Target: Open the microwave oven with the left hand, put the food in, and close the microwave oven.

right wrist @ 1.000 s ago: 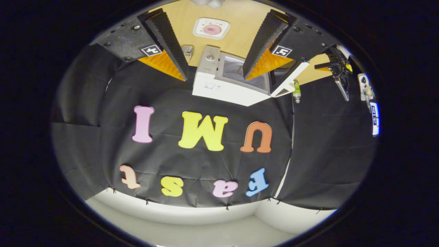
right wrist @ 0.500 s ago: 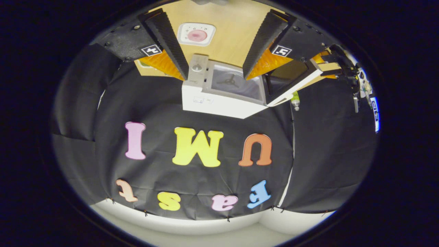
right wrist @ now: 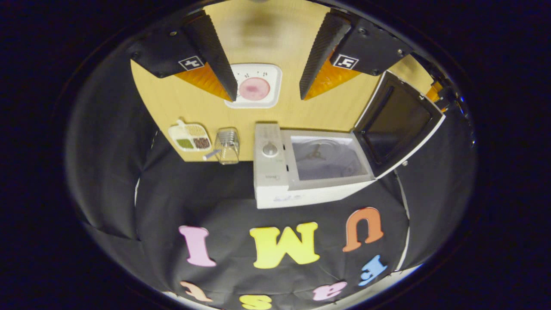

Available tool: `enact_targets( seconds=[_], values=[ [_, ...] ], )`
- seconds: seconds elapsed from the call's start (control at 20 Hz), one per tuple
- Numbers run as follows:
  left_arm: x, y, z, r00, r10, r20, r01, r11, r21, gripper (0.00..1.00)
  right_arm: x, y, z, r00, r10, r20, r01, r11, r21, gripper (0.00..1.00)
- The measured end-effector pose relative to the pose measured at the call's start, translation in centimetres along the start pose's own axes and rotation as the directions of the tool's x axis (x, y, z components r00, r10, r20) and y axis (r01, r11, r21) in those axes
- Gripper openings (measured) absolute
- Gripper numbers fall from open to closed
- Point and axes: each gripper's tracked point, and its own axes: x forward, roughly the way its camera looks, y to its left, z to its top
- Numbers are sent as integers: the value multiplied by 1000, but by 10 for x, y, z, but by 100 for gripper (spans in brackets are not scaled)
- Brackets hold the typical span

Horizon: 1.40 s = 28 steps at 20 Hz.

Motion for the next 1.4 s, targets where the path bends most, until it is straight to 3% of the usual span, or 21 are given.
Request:
enact_targets(
  seconds=[0.15, 0.35, 0.55, 0.65, 0.7, 0.75, 0.85, 0.9, 1.15, 1.2, 1.25, 1.3, 1.4],
  values=[
    [-12, 2, -7, 1000, -28, -6, 29, 999, 31, 96, 11, -2, -11, 999, 5, -38, -4, 1000, 8, 93],
    [-23, 28, -20, 997, 58, -45, -56, 998, 30, 96, 28, -13, -8, 999, -8, -41, 7, 999, -36, 93],
    [-43, 18, -5, 997, 77, -31, -76, 996, 45, 96, 55, -53, -29, 992, -50, -116, 47, 999, -24, 93],
    [-57, 7, -3, 995, 85, -44, -83, 995, 56, 96, 77, -72, -50, 981, -41, -189, 44, 999, 11, 92],
    [-65, -3, 0, 995, 86, -48, -84, 995, 47, 96, 87, -79, -59, 973, -31, -230, 40, 999, 34, 80],
    [-72, -15, 7, 996, 80, -46, -78, 996, 39, 96, 96, -85, -67, 965, -20, -260, 35, 998, 54, 85],
    [-82, -46, 23, 997, 59, -40, -59, 998, 20, 96, 114, -96, -80, 951, -7, -308, 32, 996, 78, 82],
    [-84, -61, 33, 999, 46, -29, -45, 999, 14, 96, 120, -100, -87, 942, 10, -337, 24, 995, 96, 69],
    [-84, -120, 79, 999, -23, 36, 24, 1000, -14, 96, 141, -101, -95, 912, 80, -402, -23, 990, 142, 57],
    [-82, -126, 83, 999, -26, 43, 26, 1000, -9, 96, 142, -101, -95, 903, 82, -422, -31, 992, 126, 66],
    [-81, -128, 85, 999, -23, 44, 23, 1000, -3, 96, 147, -99, -98, 891, 88, -445, -47, 994, 101, 46],
    [-79, -131, 87, 999, -22, 46, 22, 1000, 4, 96, 144, -102, -94, 886, 68, -459, -42, 997, 66, 43],
    [-74, -133, 88, 999, -16, 48, 15, 1000, 22, 96, 145, -106, -96, 870, 25, -493, -16, 1000, 22, 24]
  ],
)
